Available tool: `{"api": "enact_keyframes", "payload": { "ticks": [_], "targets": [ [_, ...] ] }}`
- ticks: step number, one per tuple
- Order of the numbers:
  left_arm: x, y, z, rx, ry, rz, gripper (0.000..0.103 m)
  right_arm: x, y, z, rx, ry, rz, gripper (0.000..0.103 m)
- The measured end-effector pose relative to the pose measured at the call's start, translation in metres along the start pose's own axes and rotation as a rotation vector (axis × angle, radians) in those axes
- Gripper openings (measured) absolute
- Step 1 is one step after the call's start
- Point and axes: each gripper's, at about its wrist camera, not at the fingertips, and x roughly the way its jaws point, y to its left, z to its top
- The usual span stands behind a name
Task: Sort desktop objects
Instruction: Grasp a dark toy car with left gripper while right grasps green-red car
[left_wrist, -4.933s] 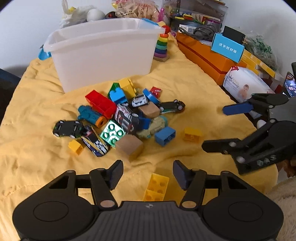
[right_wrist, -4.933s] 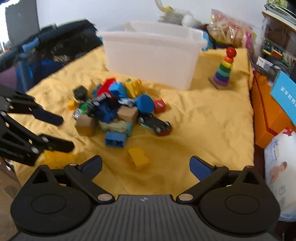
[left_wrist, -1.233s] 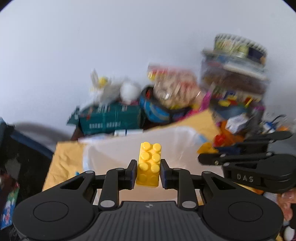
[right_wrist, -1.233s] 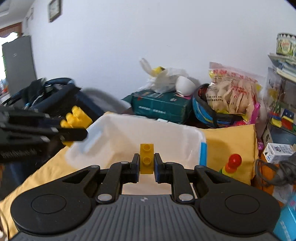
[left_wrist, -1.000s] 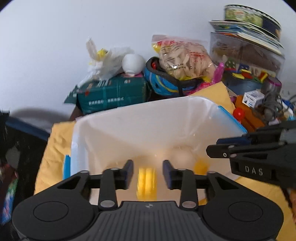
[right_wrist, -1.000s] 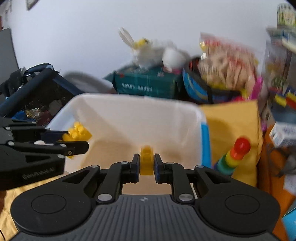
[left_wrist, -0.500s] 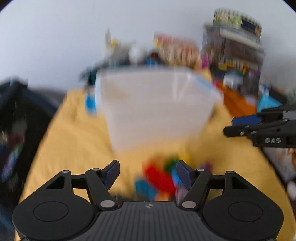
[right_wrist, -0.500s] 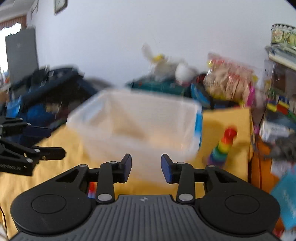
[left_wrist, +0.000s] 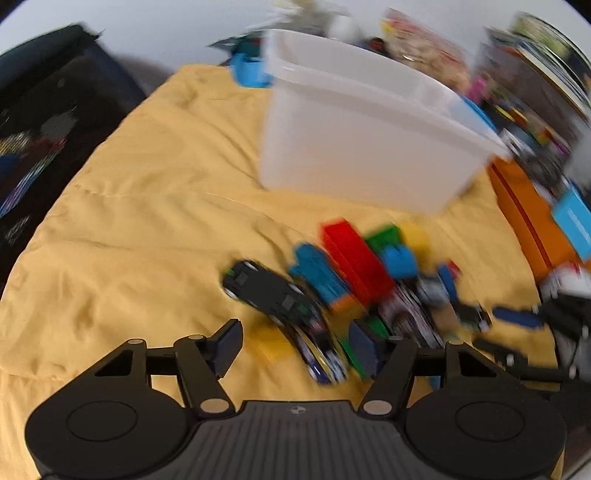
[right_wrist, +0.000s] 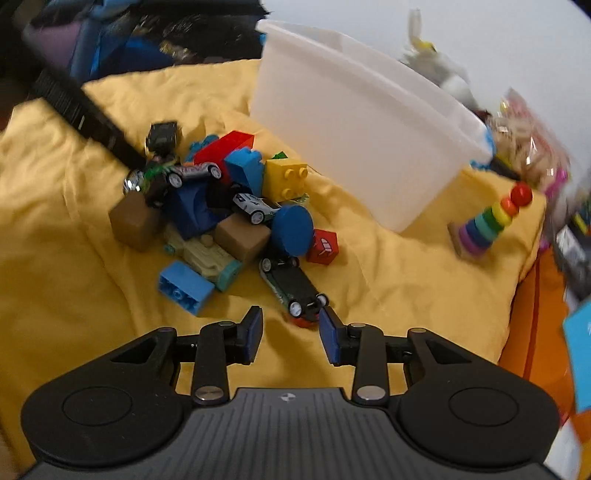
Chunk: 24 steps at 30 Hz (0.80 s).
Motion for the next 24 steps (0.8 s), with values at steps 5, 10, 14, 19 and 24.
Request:
{"api": "enact_keyframes", "payload": {
  "ticks": [5, 10, 14, 19, 24],
  "targets": [
    [0.034, 0.024, 0.019, -0.156, 0.089, -0.043, 0.042, 0.017, 0.003, 0.004, -0.048, 0.002, 0.000, 0.037],
    [0.043, 0.030, 0.029, -0.187, 0.076, -0.072, 0.037, 0.025, 0.007, 0.007, -0.039, -0.012, -0.014, 0.022],
    [0.040, 0.033, 0.032, -0.176, 0.047, -0.052, 0.036, 0.023, 0.002, 0.006, 0.052, -0.010, -0.010, 0.022],
    [0.011, 0.015, 0.025, 0.002, -0.030, 0.014, 0.027, 0.004, -0.012, 0.001, 0.215, -0.016, 0.049, 0.019],
    [-0.024, -0.005, -0.003, 0.218, -0.036, 0.034, 0.012, -0.023, -0.025, -0.005, 0.374, -0.019, 0.147, 0.019]
  ]
}}
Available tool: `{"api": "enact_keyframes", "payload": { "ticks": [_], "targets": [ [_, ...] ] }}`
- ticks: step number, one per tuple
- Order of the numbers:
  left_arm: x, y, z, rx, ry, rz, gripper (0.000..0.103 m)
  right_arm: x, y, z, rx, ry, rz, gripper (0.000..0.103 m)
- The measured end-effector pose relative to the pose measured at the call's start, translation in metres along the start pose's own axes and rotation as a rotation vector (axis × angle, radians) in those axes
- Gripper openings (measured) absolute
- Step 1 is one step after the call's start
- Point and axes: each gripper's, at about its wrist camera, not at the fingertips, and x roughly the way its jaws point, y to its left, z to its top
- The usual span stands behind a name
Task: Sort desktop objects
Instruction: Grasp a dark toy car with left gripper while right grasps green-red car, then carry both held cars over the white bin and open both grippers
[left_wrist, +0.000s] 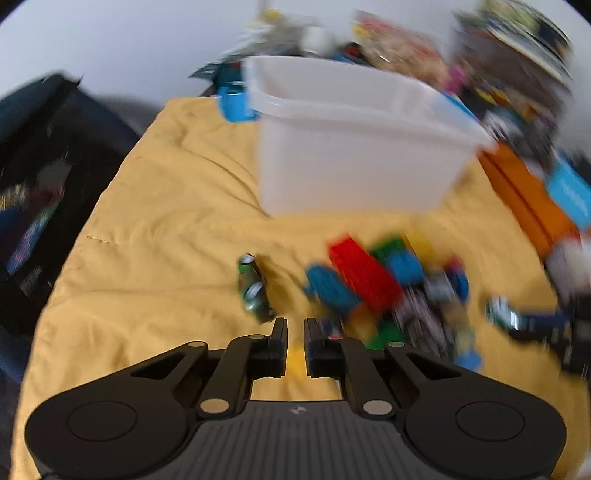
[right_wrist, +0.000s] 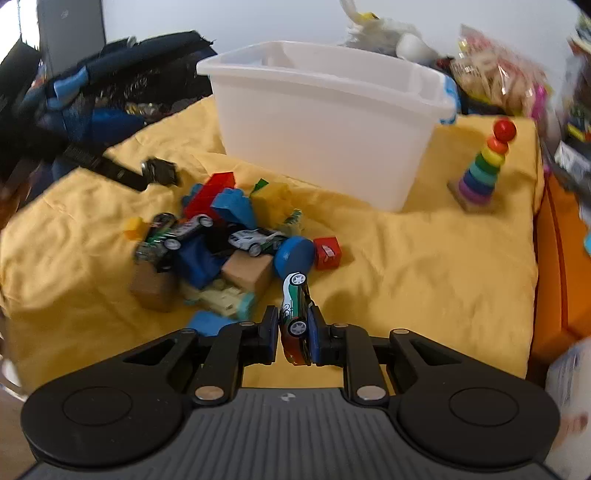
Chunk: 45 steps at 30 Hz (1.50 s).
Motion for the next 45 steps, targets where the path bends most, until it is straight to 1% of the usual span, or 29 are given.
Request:
{"api": "enact_keyframes", "payload": {
  "ticks": [2, 3, 4, 5, 6, 7, 8, 9, 10, 12, 14, 15, 16, 18, 20, 21, 23, 26, 28, 30, 32, 34, 36, 37, 38, 39, 41, 43, 45],
  "targets": [
    [-0.002, -0.004, -0.012, 0.046, 0.018, 0.014, 0.014, -0.008, -0.002, -0.001, 0.035, 0.009, 0.035, 0.019],
    [0.000, -0.002, -0.014, 0.051, 0.020, 0.035, 0.015, -0.010, -0.002, -0.003, 0.043, 0.016, 0.048, 0.019],
    [0.002, 0.003, -0.014, 0.025, 0.021, 0.037, 0.016, -0.012, -0.001, -0.006, 0.047, 0.022, 0.057, 0.019],
    [0.004, 0.011, -0.012, -0.019, 0.020, 0.015, 0.022, -0.013, -0.001, -0.008, 0.045, 0.024, 0.061, 0.019],
    [0.005, 0.018, -0.008, -0.076, 0.006, -0.016, 0.031, -0.013, 0.000, -0.010, 0.043, 0.026, 0.062, 0.019],
    [0.007, 0.027, -0.003, -0.142, -0.009, -0.024, 0.036, -0.012, 0.001, -0.012, 0.045, 0.033, 0.060, 0.019],
    [0.010, 0.035, 0.002, -0.194, -0.024, -0.021, 0.047, -0.012, 0.002, -0.014, 0.050, 0.041, 0.055, 0.019],
    [0.015, 0.044, 0.007, -0.241, -0.042, -0.020, 0.052, -0.012, 0.002, -0.015, 0.058, 0.042, 0.052, 0.019],
    [0.022, 0.051, 0.011, -0.282, -0.051, -0.012, 0.053, -0.014, 0.003, -0.016, 0.067, 0.038, 0.053, 0.019],
    [0.039, 0.061, 0.018, -0.316, -0.024, -0.005, 0.051, -0.020, 0.006, -0.019, 0.075, 0.020, 0.053, 0.019],
    [0.058, 0.061, 0.022, -0.283, 0.016, 0.002, 0.047, -0.024, 0.009, -0.021, 0.085, 0.012, 0.058, 0.019],
    [0.063, 0.059, 0.021, -0.267, 0.033, 0.006, 0.035, -0.026, 0.011, -0.022, 0.089, 0.011, 0.061, 0.019],
    [0.067, 0.057, 0.020, -0.248, 0.041, 0.003, 0.032, -0.028, 0.013, -0.023, 0.091, 0.010, 0.059, 0.019],
    [0.065, 0.048, 0.017, -0.197, 0.032, 0.010, 0.032, -0.030, 0.014, -0.026, 0.101, 0.007, 0.056, 0.019],
    [0.053, 0.039, 0.011, -0.180, 0.022, -0.017, 0.032, -0.032, 0.015, -0.029, 0.116, 0.008, 0.058, 0.019],
    [0.043, 0.033, 0.008, -0.151, 0.011, -0.012, 0.032, -0.033, 0.014, -0.030, 0.125, 0.009, 0.061, 0.019],
    [0.023, 0.014, -0.002, -0.047, -0.001, 0.019, 0.032, -0.034, 0.014, -0.032, 0.140, 0.011, 0.077, 0.019],
    [0.009, -0.016, -0.028, 0.085, 0.058, 0.024, 0.032, -0.032, 0.011, -0.035, 0.172, 0.026, 0.126, 0.019],
    [0.007, -0.032, -0.046, 0.187, 0.077, 0.062, 0.032, -0.027, 0.009, -0.037, 0.206, 0.041, 0.177, 0.019],
    [0.011, -0.043, -0.055, 0.227, 0.101, 0.098, 0.032, -0.019, 0.010, -0.038, 0.231, 0.066, 0.232, 0.019],
    [0.014, -0.047, -0.057, 0.230, 0.113, 0.107, 0.032, -0.013, 0.014, -0.039, 0.229, 0.090, 0.261, 0.019],
    [0.007, -0.057, -0.059, 0.247, 0.098, 0.092, 0.033, -0.008, 0.015, -0.040, 0.232, 0.110, 0.287, 0.019],
    [-0.001, -0.068, -0.061, 0.272, 0.072, 0.077, 0.034, -0.007, 0.014, -0.041, 0.234, 0.118, 0.268, 0.019],
    [-0.005, -0.075, -0.062, 0.287, 0.062, 0.064, 0.035, -0.008, 0.011, -0.043, 0.245, 0.114, 0.263, 0.020],
    [-0.009, -0.083, -0.064, 0.301, 0.052, 0.054, 0.040, -0.011, 0.007, -0.044, 0.259, 0.106, 0.259, 0.020],
    [-0.010, -0.089, -0.065, 0.315, 0.041, 0.037, 0.042, -0.013, 0.004, -0.045, 0.268, 0.100, 0.248, 0.020],
    [-0.012, -0.100, -0.067, 0.321, 0.054, -0.027, 0.042, -0.016, -0.002, -0.047, 0.283, 0.095, 0.229, 0.027],
    [-0.014, -0.110, -0.073, 0.330, 0.075, -0.084, 0.042, -0.017, -0.009, -0.049, 0.302, 0.094, 0.207, 0.032],
    [-0.018, -0.117, -0.079, 0.360, 0.085, -0.085, 0.042, -0.020, -0.014, -0.051, 0.306, 0.088, 0.179, 0.032]
  ]
}}
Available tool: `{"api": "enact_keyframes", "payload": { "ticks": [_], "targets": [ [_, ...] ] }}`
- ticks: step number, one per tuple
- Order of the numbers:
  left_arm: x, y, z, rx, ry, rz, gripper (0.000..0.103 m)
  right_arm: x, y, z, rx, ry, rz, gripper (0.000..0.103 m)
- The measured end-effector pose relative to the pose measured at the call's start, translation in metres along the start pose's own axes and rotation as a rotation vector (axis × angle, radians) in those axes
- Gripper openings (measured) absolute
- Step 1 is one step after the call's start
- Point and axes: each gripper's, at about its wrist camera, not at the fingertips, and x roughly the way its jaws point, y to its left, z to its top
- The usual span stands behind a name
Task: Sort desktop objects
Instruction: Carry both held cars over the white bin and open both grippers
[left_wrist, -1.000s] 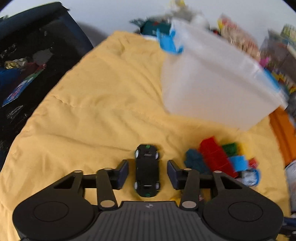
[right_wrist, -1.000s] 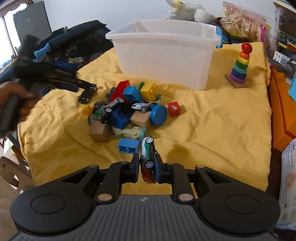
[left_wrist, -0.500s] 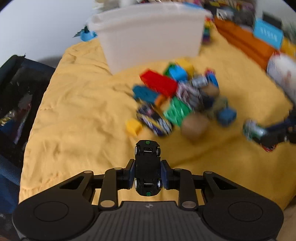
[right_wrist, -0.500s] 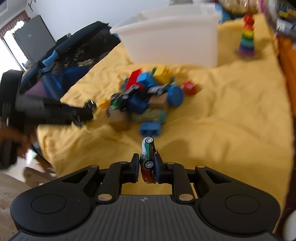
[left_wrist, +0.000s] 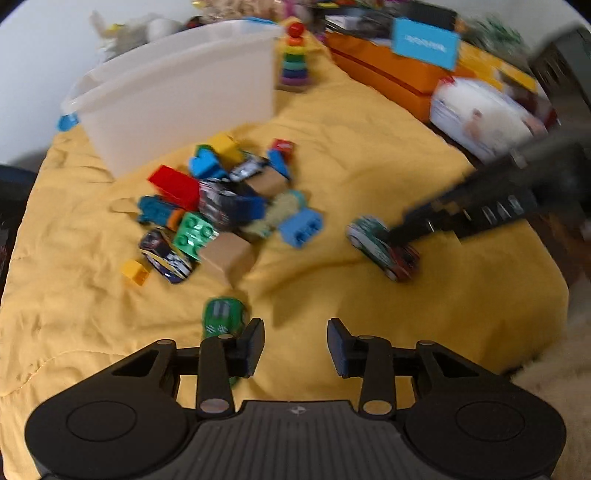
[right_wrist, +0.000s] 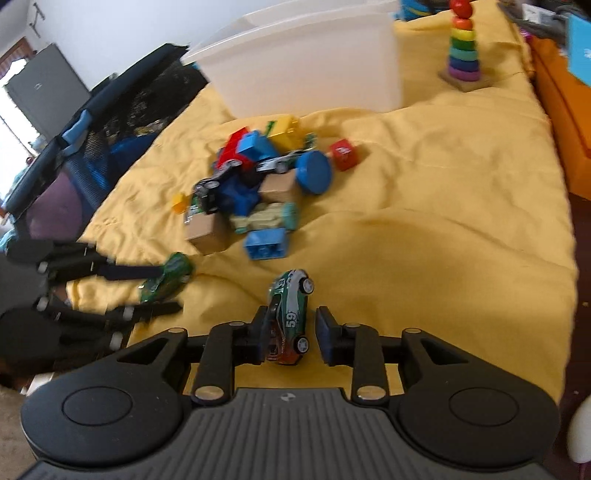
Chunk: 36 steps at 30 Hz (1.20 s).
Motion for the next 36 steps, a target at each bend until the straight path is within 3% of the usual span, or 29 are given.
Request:
{"api": "enact_keyframes", "payload": {
  "ticks": [4, 6, 8, 10, 15, 18, 20, 23, 30, 36],
  "targets": [
    [-0.024, 0.008, -0.002, -0.038, -0.118, 0.076, 0.045, -0.005, 0.002, 0.001, -0.068, -0.024, -0.073, 0.033],
    [-0.023, 0.021, -0.002, -0.083, -0.117, 0.117, 0.059, -0.009, 0.006, 0.002, -0.098, -0.039, -0.077, 0.038],
    [-0.016, 0.033, -0.002, -0.125, -0.093, 0.121, 0.059, -0.010, 0.012, 0.005, -0.103, -0.051, -0.064, 0.053],
    [-0.009, 0.041, -0.006, -0.129, -0.073, 0.123, 0.059, -0.008, 0.021, 0.007, -0.128, -0.053, -0.067, 0.058],
    [0.012, 0.047, -0.017, -0.138, -0.023, 0.046, 0.058, 0.016, 0.037, 0.004, -0.201, 0.017, -0.144, 0.055],
    [0.018, 0.045, -0.025, -0.118, -0.029, 0.014, 0.047, 0.029, 0.041, -0.002, -0.230, 0.057, -0.176, 0.047],
    [0.017, 0.046, -0.023, -0.100, -0.031, 0.007, 0.033, 0.033, 0.045, -0.007, -0.277, 0.057, -0.203, 0.038],
    [0.006, 0.054, -0.016, -0.102, -0.058, -0.003, 0.033, 0.030, 0.049, -0.007, -0.296, 0.055, -0.208, 0.033],
    [-0.046, 0.089, 0.035, -0.128, -0.242, 0.034, 0.033, 0.000, 0.053, 0.025, -0.278, -0.063, -0.220, 0.033],
    [-0.069, 0.138, 0.119, -0.173, -0.428, 0.093, 0.033, -0.031, 0.049, 0.102, -0.290, -0.270, -0.236, 0.033]
  ]
}}
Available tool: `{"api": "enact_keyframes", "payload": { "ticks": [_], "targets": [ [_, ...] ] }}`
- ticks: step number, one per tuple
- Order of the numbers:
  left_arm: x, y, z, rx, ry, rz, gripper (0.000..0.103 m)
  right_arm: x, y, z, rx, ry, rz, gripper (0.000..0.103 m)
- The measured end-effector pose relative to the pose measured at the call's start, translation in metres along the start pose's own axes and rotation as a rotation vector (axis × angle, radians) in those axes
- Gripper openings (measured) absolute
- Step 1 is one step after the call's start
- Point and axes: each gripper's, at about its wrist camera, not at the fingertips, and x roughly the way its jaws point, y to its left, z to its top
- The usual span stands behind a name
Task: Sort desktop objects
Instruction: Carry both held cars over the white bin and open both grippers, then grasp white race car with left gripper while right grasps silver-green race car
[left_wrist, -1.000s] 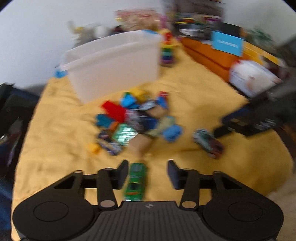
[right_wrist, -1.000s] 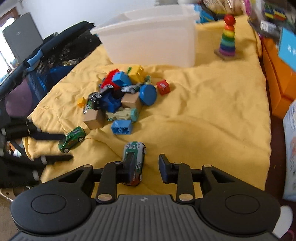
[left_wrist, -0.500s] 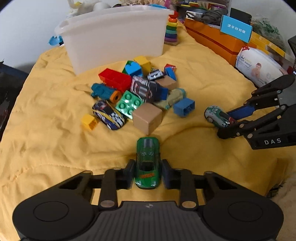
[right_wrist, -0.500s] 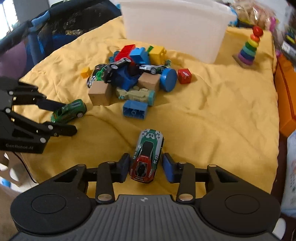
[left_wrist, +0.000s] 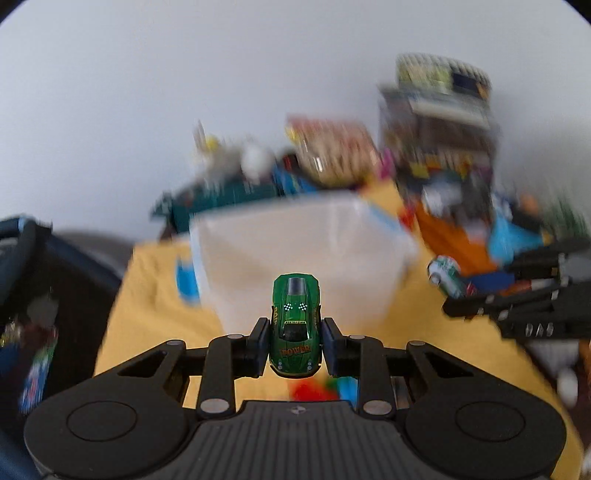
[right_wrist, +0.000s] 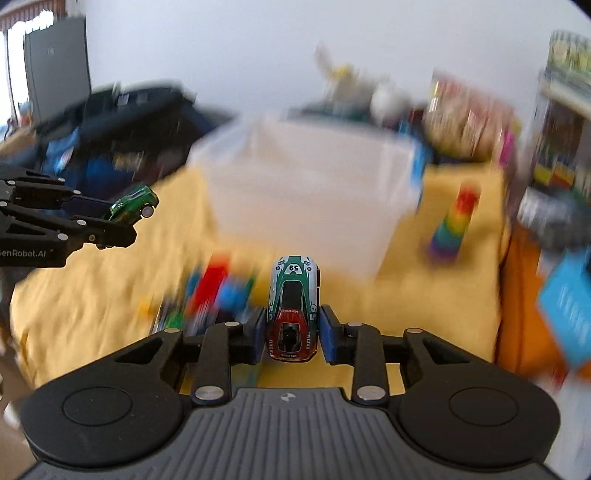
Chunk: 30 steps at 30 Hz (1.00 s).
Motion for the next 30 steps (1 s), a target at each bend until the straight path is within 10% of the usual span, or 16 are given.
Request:
{"api": "enact_keyframes", "payload": {
  "ticks": [7, 13, 24, 30],
  "targets": [
    [0.084, 0.016, 0.055, -0.035, -0.023, 0.044, 0.033, 0.039, -0.026, 0.088, 0.036, -0.159, -0.047, 0.033],
    [0.138, 0.020, 0.030, -0.063, 0.099, 0.099, 0.033, 0.107, -0.040, 0.100, 0.144, -0.078, -0.084, 0.034],
    [0.057, 0.019, 0.005, -0.116, -0.018, 0.040, 0.058, 0.082, -0.037, 0.084, 0.161, -0.101, -0.031, 0.039],
    [0.030, 0.010, -0.062, -0.145, 0.117, -0.018, 0.064, 0.048, -0.021, 0.040, 0.115, -0.093, 0.054, 0.047]
  ]
}}
